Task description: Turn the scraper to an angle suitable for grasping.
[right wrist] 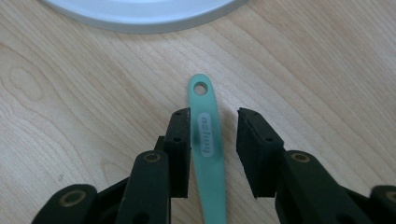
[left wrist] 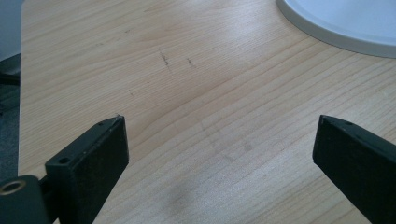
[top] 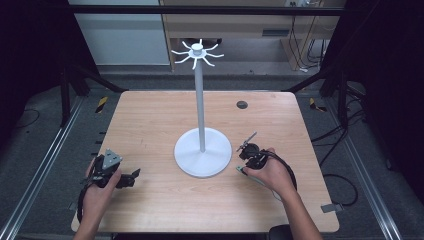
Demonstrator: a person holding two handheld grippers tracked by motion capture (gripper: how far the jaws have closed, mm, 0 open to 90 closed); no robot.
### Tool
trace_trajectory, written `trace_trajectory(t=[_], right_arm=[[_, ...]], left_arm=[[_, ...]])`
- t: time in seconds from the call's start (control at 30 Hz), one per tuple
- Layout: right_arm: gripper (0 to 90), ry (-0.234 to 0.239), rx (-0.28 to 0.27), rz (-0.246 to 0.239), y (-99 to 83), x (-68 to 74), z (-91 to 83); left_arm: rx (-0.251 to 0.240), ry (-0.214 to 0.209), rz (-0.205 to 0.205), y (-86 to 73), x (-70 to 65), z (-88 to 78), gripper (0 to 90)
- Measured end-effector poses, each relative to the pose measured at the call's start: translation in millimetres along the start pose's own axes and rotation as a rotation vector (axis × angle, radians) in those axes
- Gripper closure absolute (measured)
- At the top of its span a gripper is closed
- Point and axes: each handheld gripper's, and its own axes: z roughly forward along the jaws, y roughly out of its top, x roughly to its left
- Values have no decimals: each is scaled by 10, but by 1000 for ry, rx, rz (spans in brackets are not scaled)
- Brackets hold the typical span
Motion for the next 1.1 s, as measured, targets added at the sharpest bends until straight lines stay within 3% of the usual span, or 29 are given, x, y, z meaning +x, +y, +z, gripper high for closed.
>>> trace_trajectory(t=[0.27, 0.5, 0.57, 0.6, 1.1], right_arm=[[676, 11, 30, -22, 35, -2, 32], [685, 14, 53, -1, 61, 17, 57], [691, 14, 52, -25, 62, -3, 70], [700, 17, 62, -6, 65, 3, 73], [730, 36, 68, -7, 74, -8, 102]], left_arm=[[1, -2, 2, 2, -4, 1, 32], [2, -2, 3, 2, -3, -2, 33], [3, -3, 4, 1, -5, -1, 32], [3, -3, 5, 2, -6, -1, 33], [6, -5, 13, 6, -18, 0, 33]])
